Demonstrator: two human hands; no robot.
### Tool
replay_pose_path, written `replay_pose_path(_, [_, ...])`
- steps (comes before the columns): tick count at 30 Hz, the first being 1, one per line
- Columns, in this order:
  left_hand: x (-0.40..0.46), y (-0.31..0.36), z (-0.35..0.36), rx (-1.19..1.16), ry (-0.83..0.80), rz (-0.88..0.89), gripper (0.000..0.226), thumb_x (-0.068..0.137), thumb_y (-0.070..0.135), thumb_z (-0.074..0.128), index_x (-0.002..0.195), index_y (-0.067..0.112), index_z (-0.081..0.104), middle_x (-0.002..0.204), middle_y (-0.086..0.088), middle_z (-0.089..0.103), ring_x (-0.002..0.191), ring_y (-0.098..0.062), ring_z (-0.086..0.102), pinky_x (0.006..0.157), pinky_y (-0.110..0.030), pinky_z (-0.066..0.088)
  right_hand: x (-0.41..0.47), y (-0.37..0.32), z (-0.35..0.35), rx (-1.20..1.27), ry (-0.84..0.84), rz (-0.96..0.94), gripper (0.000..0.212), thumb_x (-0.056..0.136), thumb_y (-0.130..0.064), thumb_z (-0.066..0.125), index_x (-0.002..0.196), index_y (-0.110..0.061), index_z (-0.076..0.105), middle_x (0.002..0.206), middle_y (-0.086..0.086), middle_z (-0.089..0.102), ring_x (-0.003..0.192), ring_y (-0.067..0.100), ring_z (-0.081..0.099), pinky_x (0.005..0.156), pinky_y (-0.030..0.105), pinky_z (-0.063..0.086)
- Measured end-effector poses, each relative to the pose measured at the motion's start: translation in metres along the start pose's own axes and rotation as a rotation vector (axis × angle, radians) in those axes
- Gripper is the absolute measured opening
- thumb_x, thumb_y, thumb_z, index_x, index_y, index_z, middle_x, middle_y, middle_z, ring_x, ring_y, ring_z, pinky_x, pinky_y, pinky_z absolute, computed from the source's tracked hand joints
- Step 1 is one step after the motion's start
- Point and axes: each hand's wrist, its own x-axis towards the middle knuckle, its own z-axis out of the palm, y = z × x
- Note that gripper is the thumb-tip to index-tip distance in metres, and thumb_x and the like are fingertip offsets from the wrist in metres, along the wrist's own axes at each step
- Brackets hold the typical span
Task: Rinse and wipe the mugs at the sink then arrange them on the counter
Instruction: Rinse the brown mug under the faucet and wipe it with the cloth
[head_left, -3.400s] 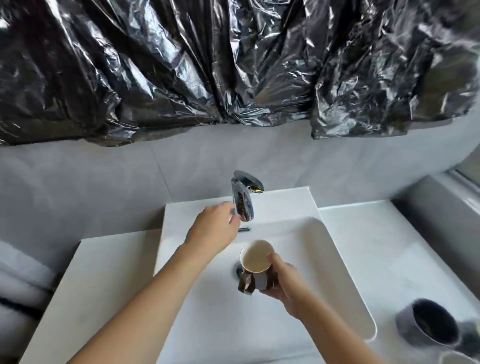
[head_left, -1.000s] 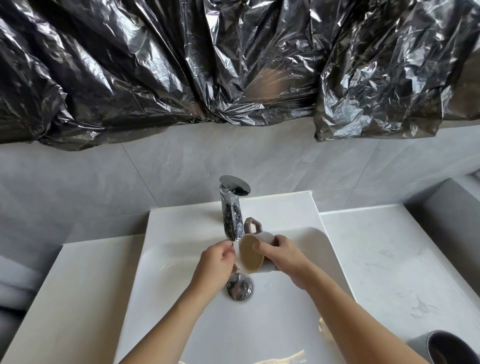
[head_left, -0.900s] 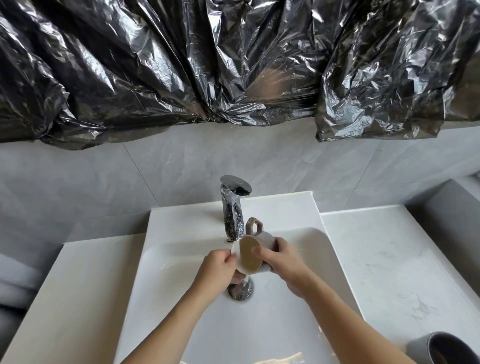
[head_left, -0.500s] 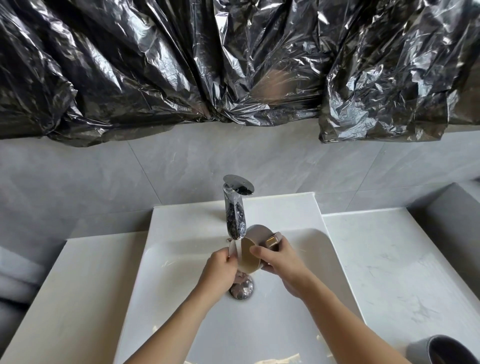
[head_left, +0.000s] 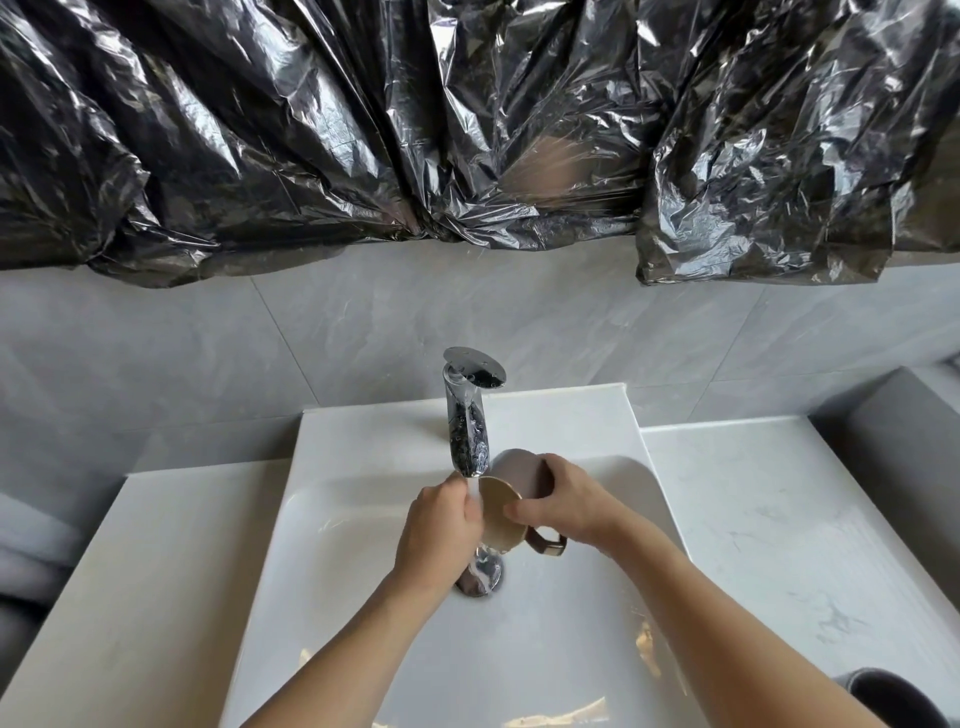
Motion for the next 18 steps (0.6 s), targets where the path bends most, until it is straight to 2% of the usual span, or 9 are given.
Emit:
replay_pose_path(2, [-0.003, -0.005, 0.004, -0.171, -0.019, -0.107, 0.033, 0.097, 0.020, 0.049, 0.065, 0.019, 0.042, 0.059, -0.004, 0.056, 0.062, -0.035, 0.054, 0.056, -0.037, 0.037, 0.001, 0.008, 0.004, 0.142, 0.056, 0.031, 0.054, 0.059, -0.032, 0.079, 0.105, -0.015, 0.057, 0.090, 0.000, 0.065, 0.069, 0.011, 0.060, 0.056, 0.026, 0.048])
replay_pose_path(5, [-0.005, -0.010, 0.006, -0.324, -0.153, -0.228, 0.029, 0.096, 0.030, 0.042, 0.070, 0.020, 0.049, 0.072, -0.004, 0.068, 0.064, -0.025, 0.070, 0.064, -0.040, 0.056, -0.002, 0.026, 0.017, 0.334, 0.072, 0.042, 0.066, 0.057, -0.029, 0.085, 0.115, -0.019, 0.055, 0.102, 0.009, 0.067, 0.075, 0.019, 0.065, 0.054, 0.029, 0.048])
replay_pose_path(7, [-0.004, -0.011, 0.004, -0.245, -0.116, -0.198, 0.028, 0.098, 0.025, 0.040, 0.072, 0.019, 0.048, 0.074, -0.004, 0.065, 0.071, -0.029, 0.066, 0.064, -0.035, 0.051, -0.003, 0.029, 0.027, 0.385, 0.056, 0.026, 0.069, 0.061, -0.020, 0.087, 0.120, -0.019, 0.051, 0.108, 0.009, 0.065, 0.081, 0.017, 0.067, 0.056, 0.027, 0.051])
replay_pose_path(9, [-0.002, -0.010, -0.001, -0.120, -0.048, -0.114, 0.020, 0.099, 0.017, 0.041, 0.082, 0.016, 0.053, 0.083, -0.012, 0.068, 0.085, -0.037, 0.064, 0.066, -0.035, 0.042, -0.003, 0.020, 0.030, 0.405, 0.026, 0.021, 0.069, 0.062, -0.017, 0.084, 0.121, -0.018, 0.049, 0.108, 0.006, 0.064, 0.082, 0.007, 0.066, 0.060, 0.020, 0.052])
replay_pose_path(11, [0.000, -0.008, -0.004, 0.055, -0.053, 0.000, 0.016, 0.096, 0.012, 0.042, 0.096, 0.009, 0.057, 0.094, -0.017, 0.070, 0.092, -0.040, 0.063, 0.069, -0.037, 0.038, 0.001, 0.013, 0.028, 0.341, -0.003, 0.016, 0.056, 0.066, -0.016, 0.083, 0.112, -0.018, 0.052, 0.101, 0.001, 0.064, 0.079, 0.004, 0.063, 0.061, 0.016, 0.051])
replay_pose_path(13, [-0.001, -0.009, -0.006, 0.116, -0.046, 0.058, 0.014, 0.095, 0.011, 0.043, 0.095, 0.008, 0.056, 0.094, -0.017, 0.069, 0.092, -0.040, 0.062, 0.067, -0.036, 0.032, 0.003, 0.006, 0.025, 0.250, -0.008, 0.027, 0.045, 0.066, -0.019, 0.082, 0.102, -0.018, 0.054, 0.092, -0.005, 0.062, 0.074, 0.002, 0.058, 0.058, 0.013, 0.048])
replay_pose_path(15, [-0.003, -0.017, -0.003, 0.001, -0.008, 0.049, 0.015, 0.096, 0.016, 0.047, 0.098, 0.010, 0.060, 0.091, -0.014, 0.071, 0.087, -0.036, 0.063, 0.068, -0.036, 0.036, 0.005, 0.010, 0.025, 0.260, 0.004, 0.041, 0.057, 0.057, -0.024, 0.076, 0.109, -0.014, 0.054, 0.094, -0.005, 0.062, 0.076, 0.003, 0.058, 0.055, 0.010, 0.047])
replay_pose_path(18, [-0.004, -0.025, -0.002, -0.180, -0.046, -0.081, 0.020, 0.096, 0.026, 0.049, 0.106, 0.022, 0.065, 0.093, -0.004, 0.074, 0.087, -0.025, 0.067, 0.075, -0.034, 0.052, 0.004, 0.024, 0.035, 0.423, 0.037, 0.043, 0.083, 0.051, -0.029, 0.079, 0.126, -0.009, 0.050, 0.110, 0.004, 0.066, 0.091, 0.011, 0.064, 0.067, 0.017, 0.051])
